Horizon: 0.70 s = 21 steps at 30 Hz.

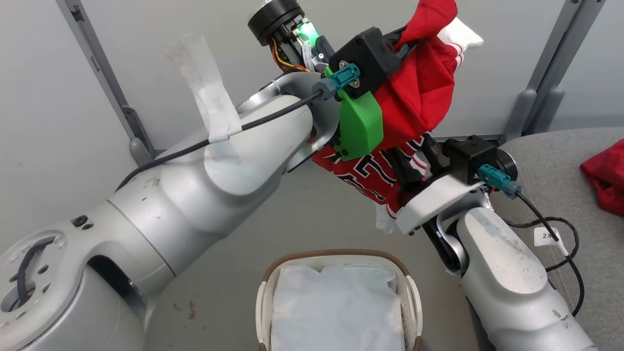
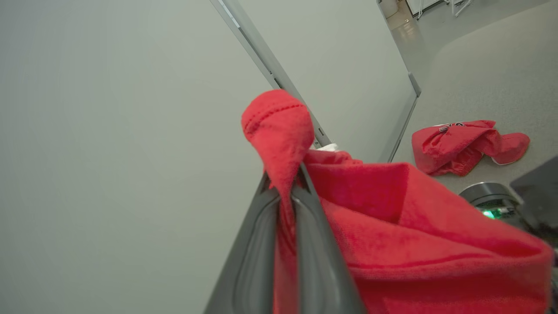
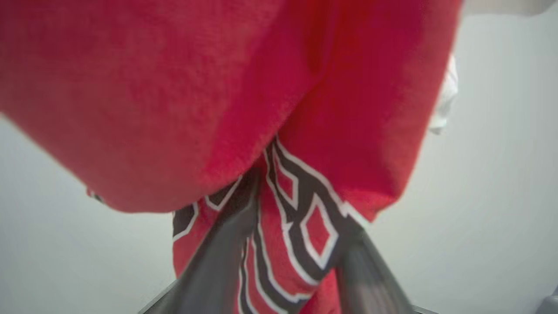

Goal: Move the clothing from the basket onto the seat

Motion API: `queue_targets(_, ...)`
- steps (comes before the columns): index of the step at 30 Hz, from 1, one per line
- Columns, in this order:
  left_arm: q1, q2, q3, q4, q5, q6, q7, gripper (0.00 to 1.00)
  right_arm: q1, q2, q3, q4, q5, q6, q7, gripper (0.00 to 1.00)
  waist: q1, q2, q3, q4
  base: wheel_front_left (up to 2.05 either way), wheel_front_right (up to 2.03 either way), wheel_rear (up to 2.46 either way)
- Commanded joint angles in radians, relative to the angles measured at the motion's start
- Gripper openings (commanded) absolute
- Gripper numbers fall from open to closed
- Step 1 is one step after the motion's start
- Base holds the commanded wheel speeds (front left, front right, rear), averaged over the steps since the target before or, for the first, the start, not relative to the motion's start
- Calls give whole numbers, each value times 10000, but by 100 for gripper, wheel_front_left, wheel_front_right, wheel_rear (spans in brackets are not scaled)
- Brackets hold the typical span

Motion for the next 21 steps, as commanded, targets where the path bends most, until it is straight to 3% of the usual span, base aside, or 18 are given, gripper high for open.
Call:
queue_targets(1,165,90,34,-82,-86,15,28,0,-150,-49,-29,87,-61,-14,-21,0,0,0,-21,27,0,0,0)
queue_targets(19,1037,611,229,134,-855,163,96,0,92,-43,-330,176,-303,-14,-21,0,0,0,-78,45,0,0,0)
queue_targets(20,1162,609,284,155,-977,155,13,4,112,-43,-393,189,-327,-14,-21,0,0,0,-78,48,0,0,0)
queue_targets(21,1291,606,363,166,-1104,152,-49,37,119,-43,-451,206,-353,-14,-21,0,0,0,-75,49,0,0,0)
